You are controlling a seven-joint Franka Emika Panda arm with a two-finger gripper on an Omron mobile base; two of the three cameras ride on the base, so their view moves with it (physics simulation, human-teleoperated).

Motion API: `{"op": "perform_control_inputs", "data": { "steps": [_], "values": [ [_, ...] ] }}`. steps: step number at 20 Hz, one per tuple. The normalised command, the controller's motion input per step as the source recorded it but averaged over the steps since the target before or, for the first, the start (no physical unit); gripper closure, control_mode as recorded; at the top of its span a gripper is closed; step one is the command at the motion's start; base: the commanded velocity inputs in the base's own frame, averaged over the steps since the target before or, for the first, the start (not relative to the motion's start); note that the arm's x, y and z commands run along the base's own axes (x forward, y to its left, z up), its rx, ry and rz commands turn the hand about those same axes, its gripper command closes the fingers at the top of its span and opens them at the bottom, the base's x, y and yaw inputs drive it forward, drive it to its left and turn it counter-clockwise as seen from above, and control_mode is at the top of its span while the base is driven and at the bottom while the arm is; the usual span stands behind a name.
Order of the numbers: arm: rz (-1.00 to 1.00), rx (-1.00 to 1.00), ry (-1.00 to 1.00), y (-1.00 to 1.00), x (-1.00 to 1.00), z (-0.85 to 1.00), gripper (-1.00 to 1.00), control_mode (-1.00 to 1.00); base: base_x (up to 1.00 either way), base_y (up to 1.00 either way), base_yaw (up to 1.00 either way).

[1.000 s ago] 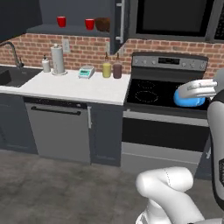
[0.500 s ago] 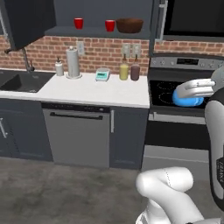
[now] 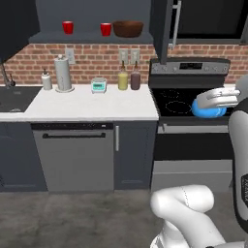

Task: Gather all objects into one cabinet and sort the glasses and bowls to opposite sides.

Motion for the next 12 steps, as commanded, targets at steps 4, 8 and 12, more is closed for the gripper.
{"op": "perform_control_inputs", "data": {
  "steps": [4, 8, 12],
  "values": [
    [0.0, 0.0, 0.0, 0.0, 0.0, 0.0, 1.0, 1.0, 0.34, 0.62, -0.26],
    [0.0, 0.0, 0.0, 0.0, 0.0, 0.0, 1.0, 1.0, 0.35, 0.68, -0.15],
    [0.0, 0.0, 0.0, 0.0, 0.0, 0.0, 1.0, 1.0, 0.39, 0.59, -0.13]
  ]
}}
